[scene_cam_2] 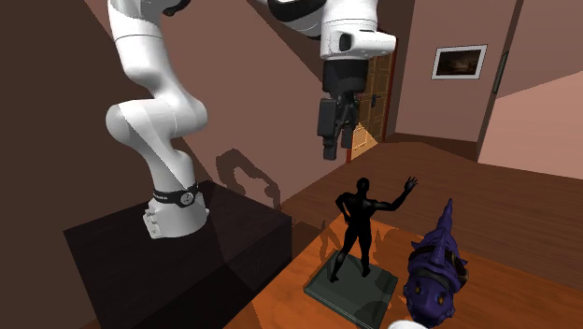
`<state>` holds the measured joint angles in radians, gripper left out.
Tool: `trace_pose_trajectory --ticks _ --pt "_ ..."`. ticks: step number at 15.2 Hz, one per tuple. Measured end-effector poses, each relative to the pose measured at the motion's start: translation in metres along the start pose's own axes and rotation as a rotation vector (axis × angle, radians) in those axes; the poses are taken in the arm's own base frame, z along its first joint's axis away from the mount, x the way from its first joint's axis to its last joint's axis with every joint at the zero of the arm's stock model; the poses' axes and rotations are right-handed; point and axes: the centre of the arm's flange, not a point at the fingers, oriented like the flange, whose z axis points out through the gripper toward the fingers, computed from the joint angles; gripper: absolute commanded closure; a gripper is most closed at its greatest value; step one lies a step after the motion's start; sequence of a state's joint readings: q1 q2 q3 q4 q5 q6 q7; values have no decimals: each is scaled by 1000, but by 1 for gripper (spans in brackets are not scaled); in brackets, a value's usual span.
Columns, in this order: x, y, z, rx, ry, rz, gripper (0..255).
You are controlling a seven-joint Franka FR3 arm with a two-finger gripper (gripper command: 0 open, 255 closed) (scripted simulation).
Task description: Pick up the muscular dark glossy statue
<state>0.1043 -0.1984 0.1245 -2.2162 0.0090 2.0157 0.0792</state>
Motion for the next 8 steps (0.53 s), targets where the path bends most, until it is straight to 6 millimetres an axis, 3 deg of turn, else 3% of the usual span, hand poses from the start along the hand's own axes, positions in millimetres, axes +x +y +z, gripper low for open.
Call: trace_pose_trajectory --ticks 8 --pt "71 -50 63 27 -20 -1 0"
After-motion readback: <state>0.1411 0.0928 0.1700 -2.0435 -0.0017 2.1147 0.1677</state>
